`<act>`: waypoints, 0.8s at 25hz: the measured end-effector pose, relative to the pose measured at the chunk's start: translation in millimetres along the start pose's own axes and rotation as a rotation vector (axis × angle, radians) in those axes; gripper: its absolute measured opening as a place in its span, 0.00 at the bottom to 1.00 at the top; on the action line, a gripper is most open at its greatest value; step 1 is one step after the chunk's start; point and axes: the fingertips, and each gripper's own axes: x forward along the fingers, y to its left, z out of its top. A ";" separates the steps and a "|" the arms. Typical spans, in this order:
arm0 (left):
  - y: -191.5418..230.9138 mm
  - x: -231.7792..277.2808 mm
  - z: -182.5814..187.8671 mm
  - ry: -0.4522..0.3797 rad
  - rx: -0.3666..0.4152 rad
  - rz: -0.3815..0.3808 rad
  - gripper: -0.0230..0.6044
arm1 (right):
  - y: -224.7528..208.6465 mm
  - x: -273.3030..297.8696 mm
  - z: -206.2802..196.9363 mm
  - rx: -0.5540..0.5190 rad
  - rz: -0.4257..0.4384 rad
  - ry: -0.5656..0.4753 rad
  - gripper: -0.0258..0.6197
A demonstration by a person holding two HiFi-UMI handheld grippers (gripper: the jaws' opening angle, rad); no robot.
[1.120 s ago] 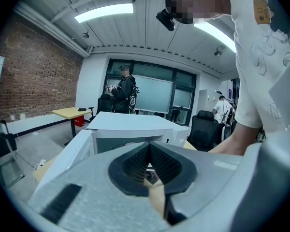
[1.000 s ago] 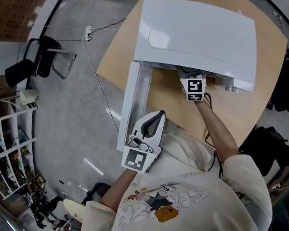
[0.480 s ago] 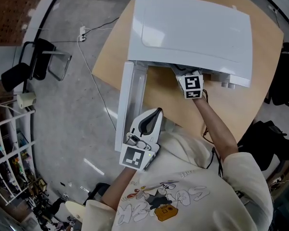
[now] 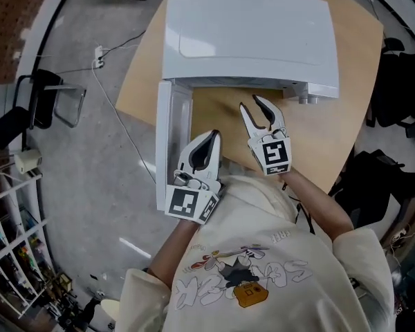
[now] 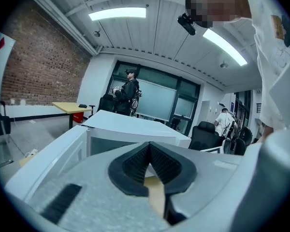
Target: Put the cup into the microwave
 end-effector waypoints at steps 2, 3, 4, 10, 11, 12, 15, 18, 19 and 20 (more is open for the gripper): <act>-4.8 6.6 1.1 -0.005 0.010 -0.029 0.04 | 7.7 -28.9 24.6 0.012 0.005 -0.041 0.08; -7.9 9.4 0.6 -0.006 0.014 -0.043 0.04 | 10.7 -41.0 32.5 0.025 0.006 -0.044 0.05; -11.0 12.1 -0.3 -0.006 0.017 -0.057 0.04 | 13.2 -51.4 36.9 0.042 0.005 -0.037 0.05; -22.2 27.5 -14.8 0.028 0.047 -0.116 0.04 | 27.6 -90.2 35.6 0.099 -0.028 -0.028 0.05; -24.4 30.1 -18.5 0.036 0.052 -0.122 0.04 | 27.3 -93.5 34.7 0.100 -0.034 -0.040 0.05; -27.0 32.0 -21.8 0.043 0.056 -0.127 0.04 | 25.6 -96.6 33.6 0.100 -0.041 -0.042 0.05; -32.3 34.3 -27.1 0.061 0.070 -0.135 0.04 | 20.6 -101.7 29.9 0.129 -0.063 -0.012 0.05; -33.2 35.6 -29.2 0.082 0.089 -0.124 0.04 | 20.4 -103.7 25.2 0.135 -0.080 0.013 0.05; -33.3 36.3 -29.7 0.087 0.092 -0.123 0.04 | 19.3 -104.8 24.7 0.132 -0.086 0.015 0.05; -33.4 36.9 -30.0 0.089 0.092 -0.125 0.04 | 18.5 -105.5 25.5 0.128 -0.090 0.014 0.05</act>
